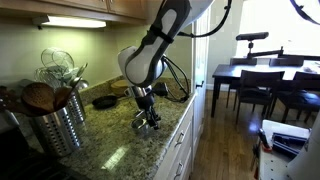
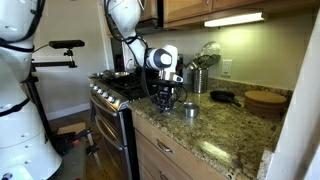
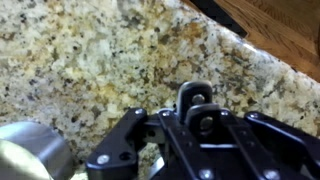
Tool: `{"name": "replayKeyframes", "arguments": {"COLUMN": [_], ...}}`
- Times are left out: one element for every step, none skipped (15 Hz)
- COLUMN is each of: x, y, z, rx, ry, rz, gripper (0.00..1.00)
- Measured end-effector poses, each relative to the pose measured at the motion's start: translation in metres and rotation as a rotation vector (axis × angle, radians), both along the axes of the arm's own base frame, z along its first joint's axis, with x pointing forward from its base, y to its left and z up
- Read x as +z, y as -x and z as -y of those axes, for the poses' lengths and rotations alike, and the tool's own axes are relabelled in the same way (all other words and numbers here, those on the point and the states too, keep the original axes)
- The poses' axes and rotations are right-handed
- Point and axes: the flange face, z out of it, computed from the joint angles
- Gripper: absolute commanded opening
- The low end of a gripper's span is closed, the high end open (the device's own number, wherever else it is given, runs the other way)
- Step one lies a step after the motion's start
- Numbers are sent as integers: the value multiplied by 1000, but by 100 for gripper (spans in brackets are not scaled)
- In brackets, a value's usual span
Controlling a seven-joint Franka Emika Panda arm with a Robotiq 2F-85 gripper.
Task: Stack the cups
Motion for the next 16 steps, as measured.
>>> {"name": "replayKeyframes", "arguments": {"x": [0, 0, 0, 0, 0, 0, 1, 1, 2, 3, 4, 5, 6, 7, 9, 10], "y": [0, 0, 0, 0, 0, -1, -1, -2, -3, -3, -5, -6, -7, -8, -10, -11], "z": [0, 0, 0, 1, 1, 1, 2, 2, 3, 3, 4, 5, 6, 7, 7, 8], "rx": [-2, -2, -3, -4, -6, -9, -11, -13, -14, -16, -18, -20, -23, -25, -28, -29], "ry": [0, 1, 1, 1, 2, 2, 3, 3, 3, 4, 4, 4, 5, 5, 6, 6], "rz": [0, 0, 0, 1, 1, 2, 3, 5, 7, 9, 12, 15, 19, 22, 26, 30], "gripper": [7, 7, 7, 8, 7, 7, 7, 7, 7, 7, 7, 7, 7, 7, 7, 7]}}
